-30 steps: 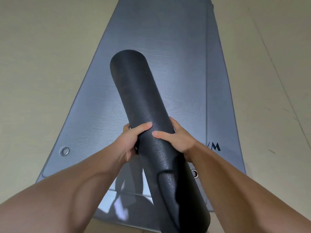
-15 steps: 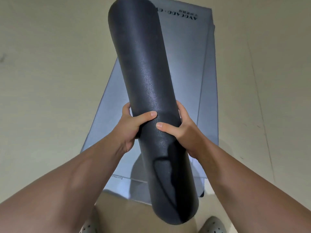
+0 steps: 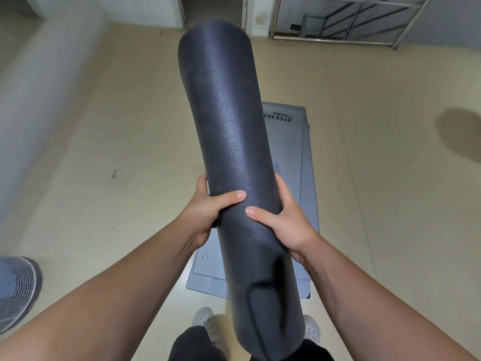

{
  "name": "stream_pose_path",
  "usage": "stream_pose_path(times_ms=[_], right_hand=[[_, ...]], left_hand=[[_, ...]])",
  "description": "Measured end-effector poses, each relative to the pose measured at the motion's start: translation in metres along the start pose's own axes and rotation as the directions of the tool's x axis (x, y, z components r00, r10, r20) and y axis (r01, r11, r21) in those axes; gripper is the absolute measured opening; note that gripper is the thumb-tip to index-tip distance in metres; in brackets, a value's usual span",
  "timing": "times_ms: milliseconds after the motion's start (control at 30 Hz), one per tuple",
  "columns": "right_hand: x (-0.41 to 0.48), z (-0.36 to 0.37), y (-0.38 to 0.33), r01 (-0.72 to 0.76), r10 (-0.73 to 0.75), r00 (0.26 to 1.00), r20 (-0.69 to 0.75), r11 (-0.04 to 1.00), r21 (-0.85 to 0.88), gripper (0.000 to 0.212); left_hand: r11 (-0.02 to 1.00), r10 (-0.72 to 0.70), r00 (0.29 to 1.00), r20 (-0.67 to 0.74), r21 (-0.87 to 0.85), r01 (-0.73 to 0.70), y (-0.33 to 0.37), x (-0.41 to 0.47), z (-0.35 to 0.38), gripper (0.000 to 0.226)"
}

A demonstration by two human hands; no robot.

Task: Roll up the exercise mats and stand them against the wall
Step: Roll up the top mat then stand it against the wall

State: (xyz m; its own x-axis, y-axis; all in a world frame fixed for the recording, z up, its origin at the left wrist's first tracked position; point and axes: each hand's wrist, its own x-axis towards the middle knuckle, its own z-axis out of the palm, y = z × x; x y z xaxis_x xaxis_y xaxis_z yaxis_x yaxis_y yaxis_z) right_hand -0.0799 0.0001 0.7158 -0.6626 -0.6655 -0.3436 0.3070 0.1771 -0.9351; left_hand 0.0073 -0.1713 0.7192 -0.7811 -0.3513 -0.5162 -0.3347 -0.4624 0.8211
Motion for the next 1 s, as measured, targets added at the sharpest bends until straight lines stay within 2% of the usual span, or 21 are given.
stream_pose_path(times_ms=[233, 533, 767, 1000], right_hand=[[-0.015, 0.044, -0.067, 0.112, -0.110, 0.993, -0.050, 0.993, 0.045, 0.084], [0.025, 0.080, -0.087, 0.161, -0.163, 0.986, 0.042, 0.986, 0.051, 0.084], [0.128, 0.178, -0.113, 0.166, -0.168, 0.983, 0.074, 0.986, 0.027, 0.080], [0.247, 0.324, -0.177, 0.192, -0.191, 0.979, 0.074, 0.981, -0.007, 0.069]], left_hand=[[0.997, 0.073, 0.996, 0.056, -0.012, -0.073, 0.073, -0.031, -0.011, 0.085], [0.983, 0.175, 0.985, -0.007, -0.056, -0.175, 0.107, -0.025, -0.052, 0.082], [0.978, 0.191, 0.981, -0.043, -0.081, -0.194, 0.163, 0.035, -0.166, 0.083], [0.975, 0.205, 0.979, -0.003, -0.086, -0.205, 0.276, 0.100, -0.326, 0.086]])
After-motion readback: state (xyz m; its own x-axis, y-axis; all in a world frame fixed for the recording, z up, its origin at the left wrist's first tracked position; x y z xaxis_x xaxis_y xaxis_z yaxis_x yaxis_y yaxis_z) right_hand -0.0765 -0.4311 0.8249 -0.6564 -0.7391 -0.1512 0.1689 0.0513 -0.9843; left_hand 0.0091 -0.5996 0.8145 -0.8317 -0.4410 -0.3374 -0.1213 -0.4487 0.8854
